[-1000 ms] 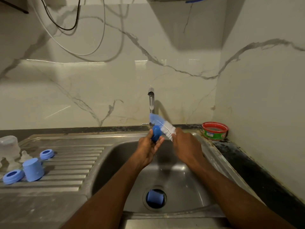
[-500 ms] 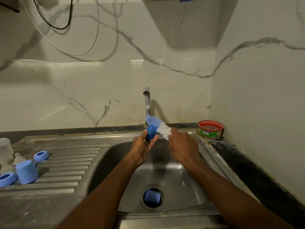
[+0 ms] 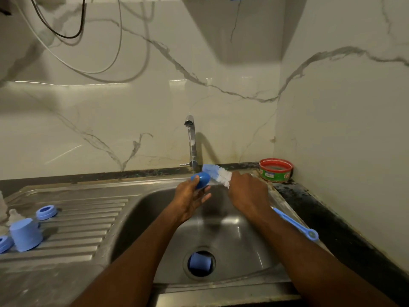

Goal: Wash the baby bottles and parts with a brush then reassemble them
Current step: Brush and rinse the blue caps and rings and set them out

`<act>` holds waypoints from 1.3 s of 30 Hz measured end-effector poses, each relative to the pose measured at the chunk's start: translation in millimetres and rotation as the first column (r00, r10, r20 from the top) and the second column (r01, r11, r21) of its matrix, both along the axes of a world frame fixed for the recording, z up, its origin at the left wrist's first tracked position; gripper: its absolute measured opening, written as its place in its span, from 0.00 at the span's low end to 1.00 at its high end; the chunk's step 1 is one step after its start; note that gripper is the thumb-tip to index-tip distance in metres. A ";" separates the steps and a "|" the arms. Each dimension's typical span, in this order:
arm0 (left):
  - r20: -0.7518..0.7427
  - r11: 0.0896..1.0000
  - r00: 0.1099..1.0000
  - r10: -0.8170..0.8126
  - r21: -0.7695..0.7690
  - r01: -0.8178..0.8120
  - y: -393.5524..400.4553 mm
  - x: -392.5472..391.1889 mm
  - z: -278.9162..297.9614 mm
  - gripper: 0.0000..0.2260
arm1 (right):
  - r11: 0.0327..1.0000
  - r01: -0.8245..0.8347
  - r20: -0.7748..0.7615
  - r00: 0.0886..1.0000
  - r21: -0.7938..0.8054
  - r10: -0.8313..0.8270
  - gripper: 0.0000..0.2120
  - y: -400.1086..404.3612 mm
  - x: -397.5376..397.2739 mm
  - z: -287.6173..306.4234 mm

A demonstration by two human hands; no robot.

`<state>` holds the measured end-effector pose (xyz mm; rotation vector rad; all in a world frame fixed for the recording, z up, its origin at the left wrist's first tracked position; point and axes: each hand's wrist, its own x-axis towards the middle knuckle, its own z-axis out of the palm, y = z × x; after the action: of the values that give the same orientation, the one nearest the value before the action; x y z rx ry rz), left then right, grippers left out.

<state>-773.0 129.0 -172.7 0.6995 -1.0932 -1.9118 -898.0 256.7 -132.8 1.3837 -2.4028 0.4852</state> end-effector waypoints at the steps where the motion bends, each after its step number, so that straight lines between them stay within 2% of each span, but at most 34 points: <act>1: 0.008 0.999 0.999 0.032 -0.006 -0.032 -3.0 0.6 -2.2 0.14 | 1.000 0.014 0.000 1.000 -0.007 -0.014 0.11 0.8 -3.6 0.3; 3: 0.059 0.995 0.996 0.071 -0.077 -0.066 -9.0 6.2 -7.7 0.14 | 1.000 0.022 0.000 1.000 -0.004 -0.022 0.11 2.5 -9.9 -1.6; 4: 0.171 0.971 0.978 0.120 -0.225 -0.079 -13.7 9.7 -13.2 0.13 | 1.000 0.020 0.006 1.000 0.008 -0.020 0.12 2.9 -11.9 -3.2; 5: 0.339 0.879 0.910 0.241 -0.474 -0.056 -18.4 14.5 -19.7 0.13 | 1.000 0.018 0.009 1.000 0.023 -0.018 0.12 3.4 -12.6 -3.9; 6: 0.451 0.718 0.802 0.393 -0.695 0.039 -23.0 17.7 -26.7 0.12 | 0.999 0.017 0.010 1.000 0.038 -0.018 0.13 3.6 -13.2 -5.2; 7: 0.491 0.563 0.702 0.515 -0.812 0.155 -27.8 19.8 -31.7 0.11 | 0.999 0.015 0.009 1.000 0.048 -0.016 0.13 3.7 -13.3 -5.6; 8: 0.495 0.469 0.652 0.574 -0.852 0.234 -29.2 19.9 -34.5 0.11 | 0.999 0.011 0.007 1.000 0.052 -0.011 0.13 3.7 -13.4 -5.6; 9: 0.494 0.424 0.635 0.594 -0.863 0.274 -27.9 19.5 -35.0 0.11 | 0.998 0.004 0.007 1.000 0.055 -0.004 0.13 3.4 -13.2 -5.7; 12: 0.481 0.426 0.655 0.583 -0.867 0.258 -25.6 18.6 -30.5 0.10 | 0.998 -0.023 -0.012 1.000 0.064 0.024 0.12 2.7 -11.3 -5.8; 16: 0.511 0.352 0.608 0.607 -0.860 0.370 -31.5 22.3 -34.9 0.11 | 0.994 -0.043 -0.032 0.998 0.101 0.046 0.10 3.1 -9.6 -6.6; 19: 0.526 0.341 0.593 0.610 -0.850 0.403 -35.7 21.7 -36.9 0.11 | 0.993 -0.049 -0.013 0.999 0.111 0.051 0.10 4.3 -9.6 -6.7; 25: 0.654 0.388 0.500 0.567 -0.748 0.538 -34.1 23.7 -45.1 0.15 | 0.992 -0.032 -0.045 0.998 0.119 0.038 0.10 -0.4 -12.9 -6.5; 31: 0.719 0.489 0.476 0.505 -0.694 0.529 -35.6 20.9 -48.0 0.12 | 0.990 -0.025 -0.070 0.997 0.139 0.035 0.09 -1.0 -13.2 -6.9; 33: 0.710 0.515 0.498 0.498 -0.704 0.488 -35.1 20.7 -47.8 0.14 | 0.990 -0.026 -0.064 0.997 0.138 0.035 0.08 -1.9 -12.8 -7.2; 39: 0.566 0.590 0.671 0.479 -0.774 0.231 -31.2 21.6 -37.6 0.23 | 0.990 -0.019 -0.049 0.998 0.139 0.026 0.08 -2.3 -12.4 -8.0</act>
<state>-751.3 97.8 -210.3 0.9818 -2.1480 -0.7042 -910.3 254.5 -140.8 1.4634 -2.4216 0.2899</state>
